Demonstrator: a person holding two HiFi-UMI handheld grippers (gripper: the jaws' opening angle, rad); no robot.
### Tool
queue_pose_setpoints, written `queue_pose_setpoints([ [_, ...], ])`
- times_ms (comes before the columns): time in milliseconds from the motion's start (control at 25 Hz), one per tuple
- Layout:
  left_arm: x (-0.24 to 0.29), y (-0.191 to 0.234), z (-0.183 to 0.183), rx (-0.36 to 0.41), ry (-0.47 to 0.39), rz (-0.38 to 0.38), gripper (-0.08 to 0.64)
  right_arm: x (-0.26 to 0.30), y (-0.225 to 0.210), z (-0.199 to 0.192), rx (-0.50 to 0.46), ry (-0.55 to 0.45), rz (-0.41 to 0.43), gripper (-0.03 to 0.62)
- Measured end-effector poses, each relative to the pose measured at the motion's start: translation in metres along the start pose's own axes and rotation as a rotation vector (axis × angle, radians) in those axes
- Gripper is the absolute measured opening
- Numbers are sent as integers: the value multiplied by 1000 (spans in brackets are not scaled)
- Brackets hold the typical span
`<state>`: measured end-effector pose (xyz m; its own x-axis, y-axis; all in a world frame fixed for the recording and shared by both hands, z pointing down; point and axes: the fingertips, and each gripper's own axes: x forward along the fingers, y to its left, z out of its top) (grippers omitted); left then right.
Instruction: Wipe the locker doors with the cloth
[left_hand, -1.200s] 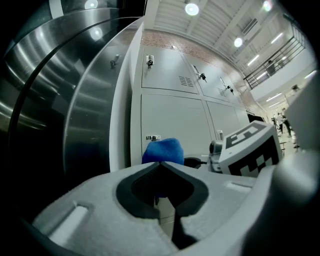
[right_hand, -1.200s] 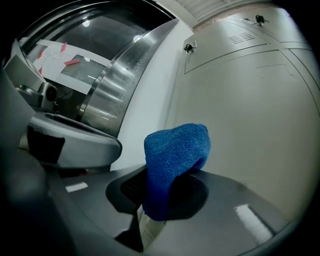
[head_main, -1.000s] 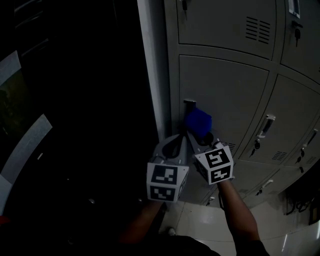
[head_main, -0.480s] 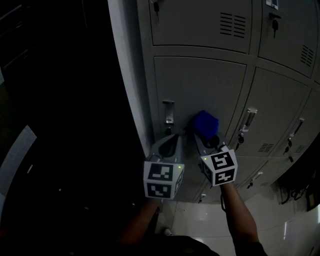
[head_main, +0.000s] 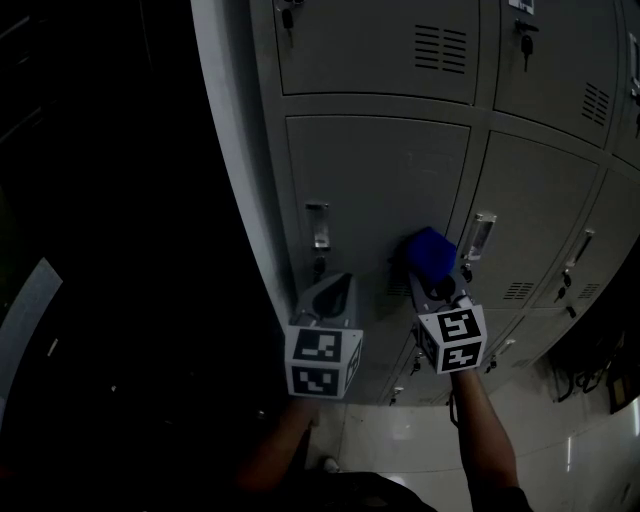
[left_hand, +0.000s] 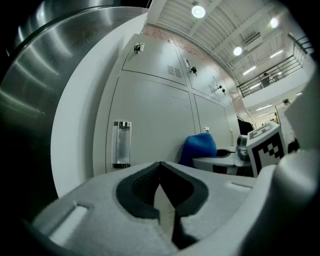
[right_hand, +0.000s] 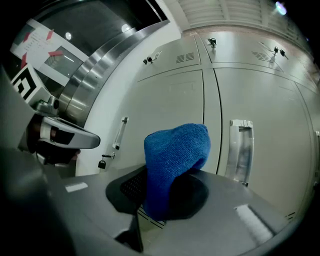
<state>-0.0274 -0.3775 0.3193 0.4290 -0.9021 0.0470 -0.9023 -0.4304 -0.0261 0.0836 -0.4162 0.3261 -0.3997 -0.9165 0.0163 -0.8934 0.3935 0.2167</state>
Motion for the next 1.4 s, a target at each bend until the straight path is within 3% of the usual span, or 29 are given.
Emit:
queue_pose_setpoints([
  [280,-6,8,-6,-3,7,25,5,-3,-2,3,7,-28,-12,72],
  [560,-24,23,-27,-12,6,98,5,-2,65,12,-23,-117,108,72],
  [1000,-55,55,-42,3,3,193,5,42,180,-36,-77,-83,285,72],
  [1400,-57,63,-41,35,12,187,5,78,196,-50,-73,-53,308,72],
])
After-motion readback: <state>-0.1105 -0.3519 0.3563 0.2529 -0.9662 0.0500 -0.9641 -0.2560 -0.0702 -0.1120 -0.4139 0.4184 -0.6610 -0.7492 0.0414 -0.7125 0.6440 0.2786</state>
